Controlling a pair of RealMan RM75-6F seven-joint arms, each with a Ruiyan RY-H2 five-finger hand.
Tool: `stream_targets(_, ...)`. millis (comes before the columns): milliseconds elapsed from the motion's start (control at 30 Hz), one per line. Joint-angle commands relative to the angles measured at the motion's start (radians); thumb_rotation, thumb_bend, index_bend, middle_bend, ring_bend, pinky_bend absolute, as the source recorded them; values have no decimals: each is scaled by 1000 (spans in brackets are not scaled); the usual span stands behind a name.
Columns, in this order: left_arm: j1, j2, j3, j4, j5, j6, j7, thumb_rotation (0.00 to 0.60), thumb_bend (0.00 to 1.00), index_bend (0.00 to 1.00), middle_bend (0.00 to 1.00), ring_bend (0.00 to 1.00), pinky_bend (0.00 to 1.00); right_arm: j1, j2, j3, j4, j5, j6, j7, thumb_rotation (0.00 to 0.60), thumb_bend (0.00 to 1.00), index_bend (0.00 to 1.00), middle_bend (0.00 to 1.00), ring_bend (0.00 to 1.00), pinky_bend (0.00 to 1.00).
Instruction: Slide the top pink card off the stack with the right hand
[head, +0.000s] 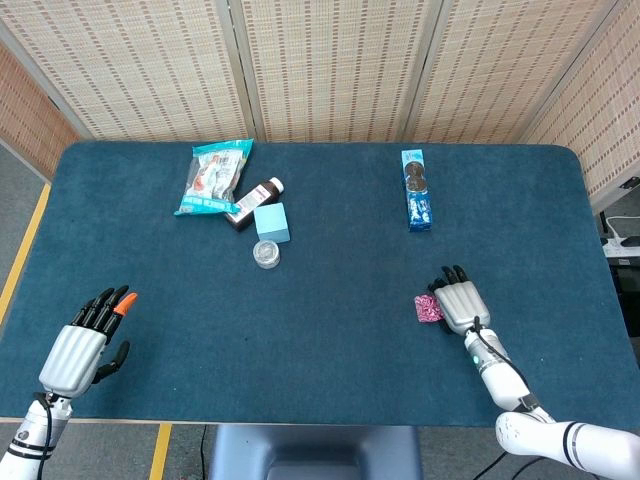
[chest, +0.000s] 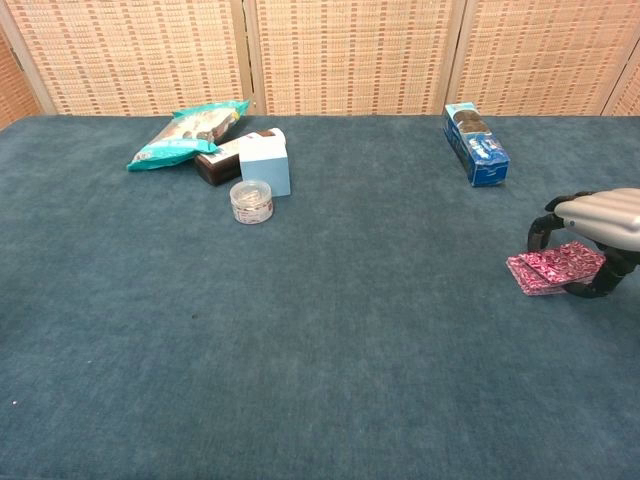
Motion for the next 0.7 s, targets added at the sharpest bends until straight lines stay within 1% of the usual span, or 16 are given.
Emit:
stream_targets(33,1,0,-1,0,0,2,0,600,486,0,0,32,174,2,-5,-1,4,-1,1,-1,600,266,420,295,91,0)
stream_targets(367,0,3,-1,1,0,1,-4,600,486,0,0,31,174,-4,-15,-5,7,-28,33,4,600,266,588,393,244,0)
stream_targets(500,1,3,-1,-1,-1,3,-4,600,486,0,0,32,174,-4,-17,-6,8,-26,37,-5,600,266,614,408,276,0)
stream_targets(700,1,3,-1,-1,0,4,-5,600,486,0,0,32,174,-3,-24,-7,11,-30,45,-18,600,266,639,422,283,0)
